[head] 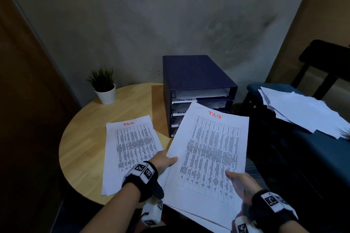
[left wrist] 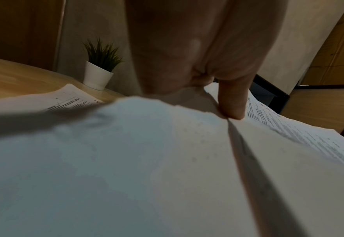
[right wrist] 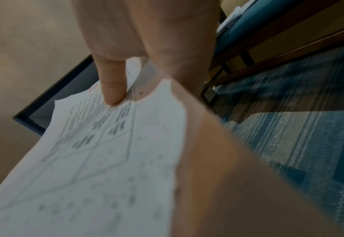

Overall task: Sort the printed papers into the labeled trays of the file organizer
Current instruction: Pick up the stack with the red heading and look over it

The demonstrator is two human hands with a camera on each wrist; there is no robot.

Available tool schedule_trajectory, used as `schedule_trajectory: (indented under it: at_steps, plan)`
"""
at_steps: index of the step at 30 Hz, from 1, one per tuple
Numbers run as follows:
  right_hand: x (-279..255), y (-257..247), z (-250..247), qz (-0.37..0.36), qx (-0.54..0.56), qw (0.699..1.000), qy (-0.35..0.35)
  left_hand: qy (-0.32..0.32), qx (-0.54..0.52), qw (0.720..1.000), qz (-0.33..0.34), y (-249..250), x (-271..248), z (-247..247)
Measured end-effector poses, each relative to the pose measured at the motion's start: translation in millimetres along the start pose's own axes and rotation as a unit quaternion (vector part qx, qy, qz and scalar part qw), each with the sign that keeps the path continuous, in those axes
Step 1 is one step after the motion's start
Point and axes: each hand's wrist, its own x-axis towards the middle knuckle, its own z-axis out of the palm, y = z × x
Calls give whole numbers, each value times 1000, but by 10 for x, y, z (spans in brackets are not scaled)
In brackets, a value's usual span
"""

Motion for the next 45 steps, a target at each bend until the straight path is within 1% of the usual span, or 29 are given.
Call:
schedule_trajectory:
  at_steps: [3, 7, 9, 11, 15, 17, 21, 23, 26, 29, 32, 34, 37, 39, 42, 45]
  plan:
    - [15, -27, -18, -12, 7, 1000, 15, 1, -14, 1000, 6, 53, -19, -9]
    - [-10, -165, -23, -29, 18, 999, -9, 11, -21, 999, 25, 193, -11, -22]
    - [-23, -251, -2, -28, 10, 999, -14, 9, -44, 998, 32, 266, 2, -32]
    - [-3, -329, 25, -29, -2, 1000, -1, 14, -69, 997, 32, 331, 16, -44]
    - [57, -548, 118, -47, -8, 999, 11, 56, -68, 996, 16, 425, 62, -117]
    - [89, -685, 168, -46, -28, 999, -5, 80, -67, 994, 11, 457, 101, -178]
    - [47, -954, 323, -53, -42, 997, -25, 118, -62, 991, -31, 551, 139, -278]
    - [96, -986, 318, -56, -56, 997, -9, 113, -54, 991, -43, 528, 176, -279]
    - [126, -894, 218, -31, -75, 997, 13, 97, -33, 992, -67, 467, 199, -223]
    - [38, -714, 77, -2, -88, 996, 4, 65, 21, 992, -102, 442, 156, -139]
    - [-53, -565, -44, 10, -91, 996, -1, 48, 45, 992, -103, 427, 122, -76]
    - [-54, -515, -95, 9, -93, 996, 9, 43, 50, 993, -95, 411, 140, -36]
    - [-56, -536, -94, 6, -81, 996, 28, 38, 21, 995, -89, 460, 147, -41]
    - [-68, -611, -56, -9, -77, 997, 29, 42, 0, 996, -78, 497, 141, -70]
    - [-86, -790, 59, -34, -59, 997, 22, 72, -42, 994, -66, 563, 131, -139]
    - [-124, -956, 215, -52, -15, 998, 21, 107, -88, 989, -50, 626, 183, -206]
